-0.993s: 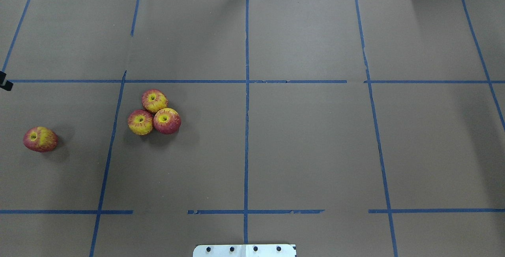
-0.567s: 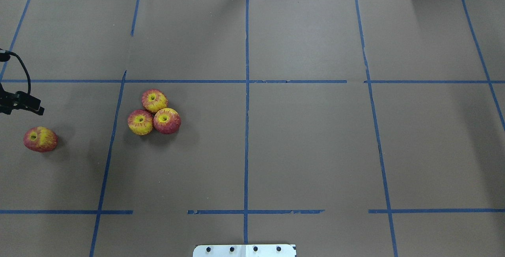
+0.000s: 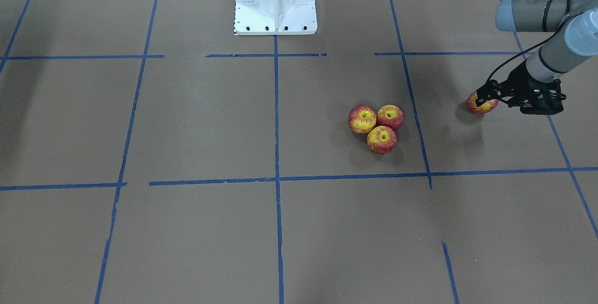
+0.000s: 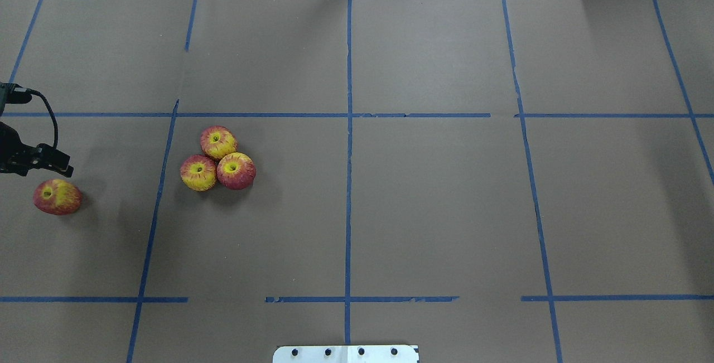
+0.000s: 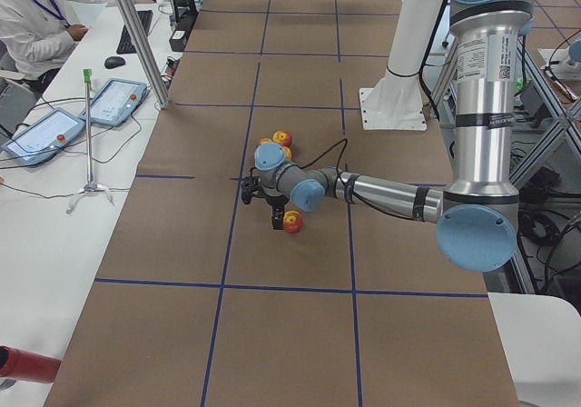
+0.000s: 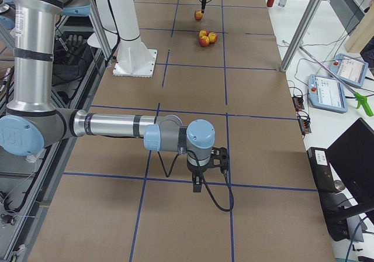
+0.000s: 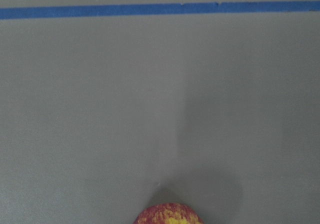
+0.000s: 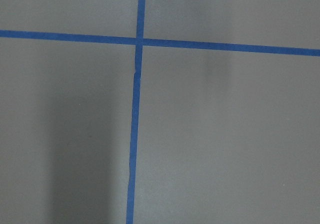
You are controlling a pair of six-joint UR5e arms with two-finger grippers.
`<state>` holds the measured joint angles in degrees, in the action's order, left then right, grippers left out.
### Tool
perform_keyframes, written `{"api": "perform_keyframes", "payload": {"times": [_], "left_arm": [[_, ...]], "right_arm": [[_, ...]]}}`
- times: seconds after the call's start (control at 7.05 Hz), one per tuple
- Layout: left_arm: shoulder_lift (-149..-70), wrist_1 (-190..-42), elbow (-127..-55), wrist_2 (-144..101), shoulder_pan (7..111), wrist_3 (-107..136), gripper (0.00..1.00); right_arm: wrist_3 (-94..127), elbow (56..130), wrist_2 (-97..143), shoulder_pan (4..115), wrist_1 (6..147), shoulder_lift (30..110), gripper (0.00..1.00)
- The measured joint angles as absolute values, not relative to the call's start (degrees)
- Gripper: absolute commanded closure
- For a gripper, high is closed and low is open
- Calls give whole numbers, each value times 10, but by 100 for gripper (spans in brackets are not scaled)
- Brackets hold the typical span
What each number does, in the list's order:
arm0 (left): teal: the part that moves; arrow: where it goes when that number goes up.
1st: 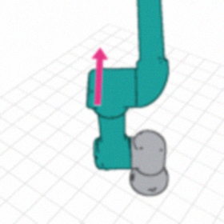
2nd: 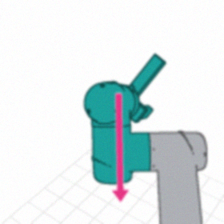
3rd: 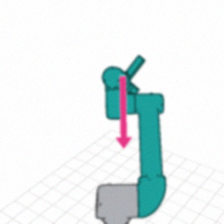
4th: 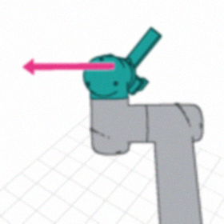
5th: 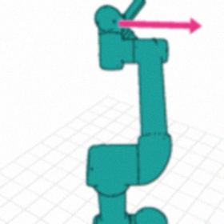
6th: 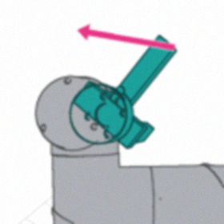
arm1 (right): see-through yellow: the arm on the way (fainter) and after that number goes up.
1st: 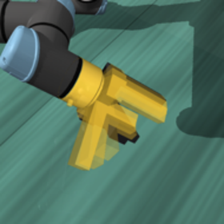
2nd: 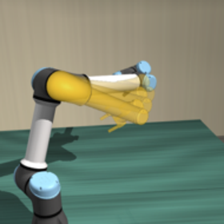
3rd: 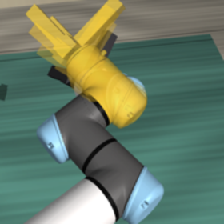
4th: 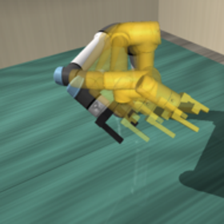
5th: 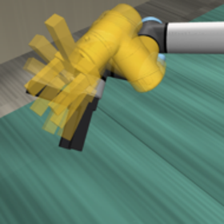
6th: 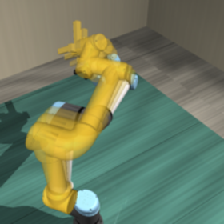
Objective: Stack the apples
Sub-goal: 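Lower the left gripper over the lone red-yellow apple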
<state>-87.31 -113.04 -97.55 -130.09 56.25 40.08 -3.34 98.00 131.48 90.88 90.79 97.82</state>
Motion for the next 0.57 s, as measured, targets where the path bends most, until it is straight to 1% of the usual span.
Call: {"api": "perform_keyframes", "payload": {"times": [0.57], "left_arm": [[-873,-1130,-963,-1302,544,400,0]], "right_arm": [[-33,980,1315,909,908,978,0]]}}
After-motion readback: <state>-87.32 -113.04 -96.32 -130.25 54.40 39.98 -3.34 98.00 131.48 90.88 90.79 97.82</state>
